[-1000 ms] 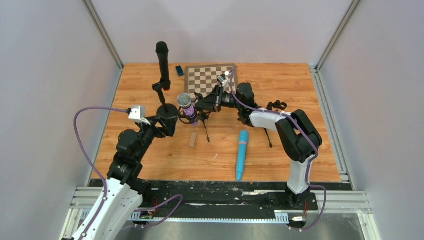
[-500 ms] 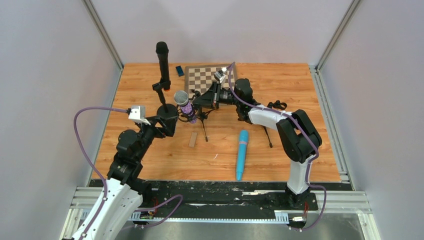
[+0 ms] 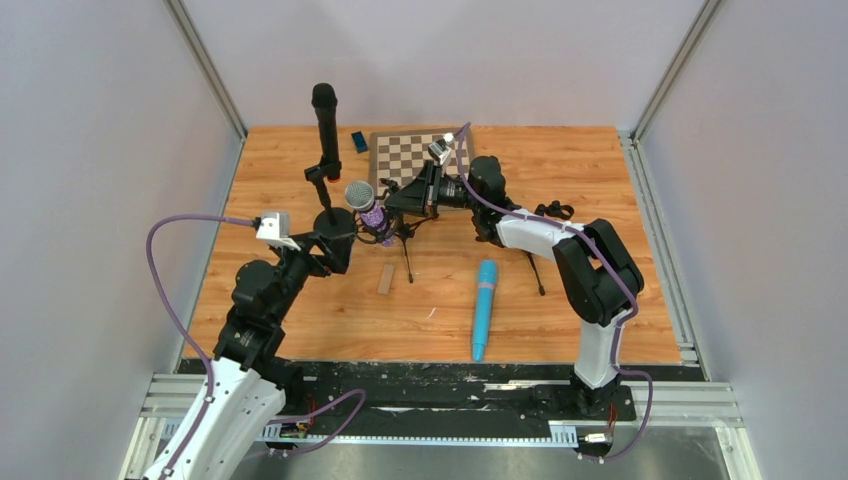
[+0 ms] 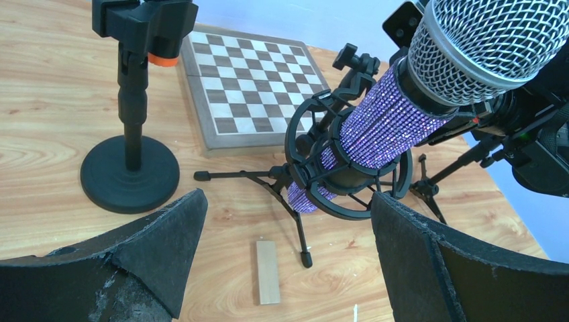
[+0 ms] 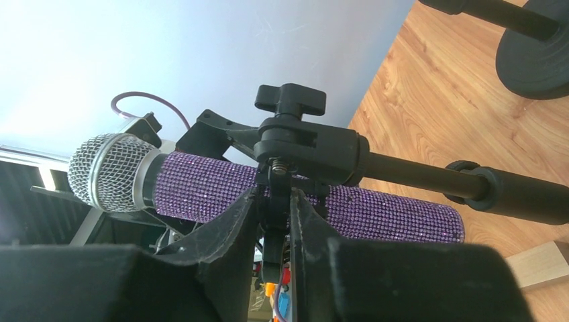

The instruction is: Attach the microphones to the stand

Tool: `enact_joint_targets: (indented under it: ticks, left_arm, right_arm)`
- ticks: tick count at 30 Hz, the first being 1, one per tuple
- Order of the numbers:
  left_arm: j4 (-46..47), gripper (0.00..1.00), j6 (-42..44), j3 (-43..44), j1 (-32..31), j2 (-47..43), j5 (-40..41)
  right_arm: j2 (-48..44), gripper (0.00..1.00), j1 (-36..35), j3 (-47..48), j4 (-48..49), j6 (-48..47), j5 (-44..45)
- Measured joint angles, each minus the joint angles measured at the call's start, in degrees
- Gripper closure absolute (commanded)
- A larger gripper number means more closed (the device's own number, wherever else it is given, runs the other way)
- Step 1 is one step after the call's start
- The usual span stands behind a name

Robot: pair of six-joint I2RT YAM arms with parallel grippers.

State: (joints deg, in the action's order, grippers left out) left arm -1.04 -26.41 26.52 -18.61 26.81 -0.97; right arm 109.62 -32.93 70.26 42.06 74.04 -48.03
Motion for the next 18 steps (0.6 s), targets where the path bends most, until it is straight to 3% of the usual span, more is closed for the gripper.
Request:
enact_joint_targets:
  ticks: [10, 18]
  left_arm:
    - [-0.02, 0.00, 0.00, 0.00, 0.00, -0.42, 0.00]
    - [-0.02, 0.00, 0.00, 0.00, 0.02, -0.42, -0.02]
  right_arm:
    - [0.00, 0.46, 0.00, 0.00, -1.40, -1.84, 0.83]
    - [-0.48, 0.38, 0.11, -0.13, -6.25, -5.25, 2.43]
